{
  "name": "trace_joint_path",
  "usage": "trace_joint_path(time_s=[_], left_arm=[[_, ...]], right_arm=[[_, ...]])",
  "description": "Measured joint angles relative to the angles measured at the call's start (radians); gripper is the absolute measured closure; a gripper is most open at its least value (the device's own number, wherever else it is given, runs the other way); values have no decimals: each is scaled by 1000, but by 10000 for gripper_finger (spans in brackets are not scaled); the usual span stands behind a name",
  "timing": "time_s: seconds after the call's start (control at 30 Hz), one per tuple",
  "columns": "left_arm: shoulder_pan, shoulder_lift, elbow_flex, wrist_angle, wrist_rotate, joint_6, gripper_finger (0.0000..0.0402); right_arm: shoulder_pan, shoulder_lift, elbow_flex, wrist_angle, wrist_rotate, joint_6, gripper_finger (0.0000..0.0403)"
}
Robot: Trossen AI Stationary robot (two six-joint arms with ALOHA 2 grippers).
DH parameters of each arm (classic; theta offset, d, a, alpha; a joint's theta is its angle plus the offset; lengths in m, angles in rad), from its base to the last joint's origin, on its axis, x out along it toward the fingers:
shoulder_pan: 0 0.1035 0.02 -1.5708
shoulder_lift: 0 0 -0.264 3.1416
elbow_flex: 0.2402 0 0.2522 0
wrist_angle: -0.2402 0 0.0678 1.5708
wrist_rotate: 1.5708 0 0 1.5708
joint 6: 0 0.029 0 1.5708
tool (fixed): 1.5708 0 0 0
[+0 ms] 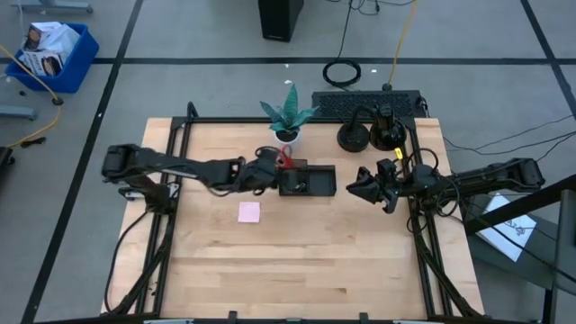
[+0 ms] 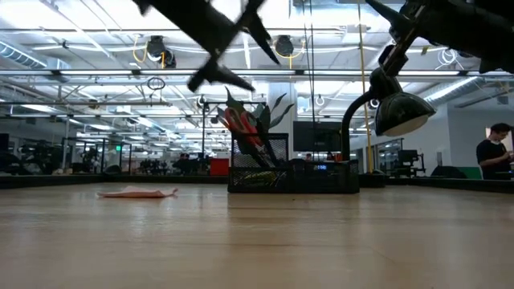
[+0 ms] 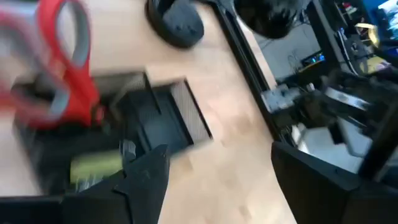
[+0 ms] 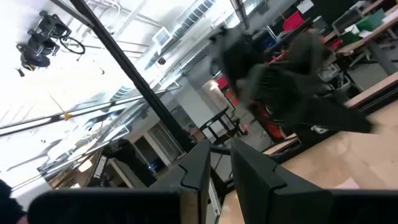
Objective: Pick and place office supplies into organizer
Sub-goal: Put the pink sticky notes into the black desk organizer
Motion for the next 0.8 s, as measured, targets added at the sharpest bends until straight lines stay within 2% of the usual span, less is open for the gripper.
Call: trace_joint_path(time_s=[0.07, 0.17, 0.3, 0.37, 0.5, 0.57, 0.67, 0.8], left_arm=[[-35, -58, 1, -124, -9, -99, 113], [-86, -125, 0, -395, -21, -305, 110], [-134, -148, -1, -619, -11, -501, 108], [-140, -141, 0, -653, 41, -583, 102], [-139, -89, -1, -782, 152, -642, 83], [-135, -68, -1, -792, 205, -667, 68], [-144, -22, 0, -840, 227, -692, 42], [-140, 29, 0, -805, 267, -725, 10]], right_arm=[[0, -3, -14, 6, 0, 0, 344], [0, -7, -30, 8, 0, -12, 344], [0, -7, -52, 11, 0, -49, 344], [0, -7, -66, 16, 0, -60, 344], [0, -7, -94, 41, 0, -71, 344], [0, -8, -104, 54, 0, -56, 344], [0, -10, -116, 75, -16, -44, 344], [0, -16, -123, 100, -85, -31, 344]])
